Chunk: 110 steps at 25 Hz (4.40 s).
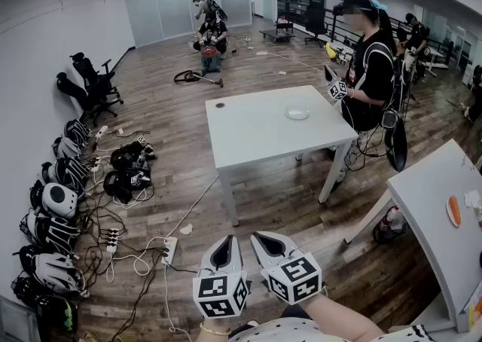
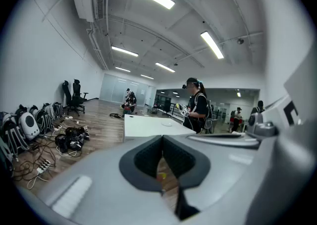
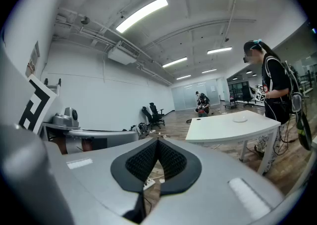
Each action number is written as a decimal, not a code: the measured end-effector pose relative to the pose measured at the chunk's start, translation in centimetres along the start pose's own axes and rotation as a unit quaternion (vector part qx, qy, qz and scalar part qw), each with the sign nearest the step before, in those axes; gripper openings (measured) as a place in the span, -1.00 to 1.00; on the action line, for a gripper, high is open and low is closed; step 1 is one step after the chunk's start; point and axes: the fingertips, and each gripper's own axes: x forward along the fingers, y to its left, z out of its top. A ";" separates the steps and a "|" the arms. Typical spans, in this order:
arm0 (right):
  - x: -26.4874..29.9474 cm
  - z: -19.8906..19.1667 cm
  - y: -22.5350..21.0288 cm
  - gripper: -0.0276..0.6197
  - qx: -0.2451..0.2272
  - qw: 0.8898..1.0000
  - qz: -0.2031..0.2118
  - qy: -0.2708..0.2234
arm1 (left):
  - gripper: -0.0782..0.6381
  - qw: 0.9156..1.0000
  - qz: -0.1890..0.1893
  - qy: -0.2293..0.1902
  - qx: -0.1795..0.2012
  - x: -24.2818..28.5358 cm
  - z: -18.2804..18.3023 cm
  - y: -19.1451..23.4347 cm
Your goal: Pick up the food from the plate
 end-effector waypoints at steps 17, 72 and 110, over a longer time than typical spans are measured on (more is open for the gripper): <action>-5.9 2.8 -22.5 -0.92 0.041 0.987 -0.153 -0.020 | -0.76 0.988 -0.148 0.041 0.028 16.4 1.4 -16.7; -64.6 -20.6 -85.3 -0.62 0.143 0.775 -0.534 0.307 | -0.76 0.742 -0.608 0.197 0.203 39.8 -20.6 -98.7; -63.4 -14.2 -76.2 -0.26 0.239 0.729 -0.639 -0.049 | -0.76 0.732 -0.622 0.200 0.191 36.2 -18.8 -94.5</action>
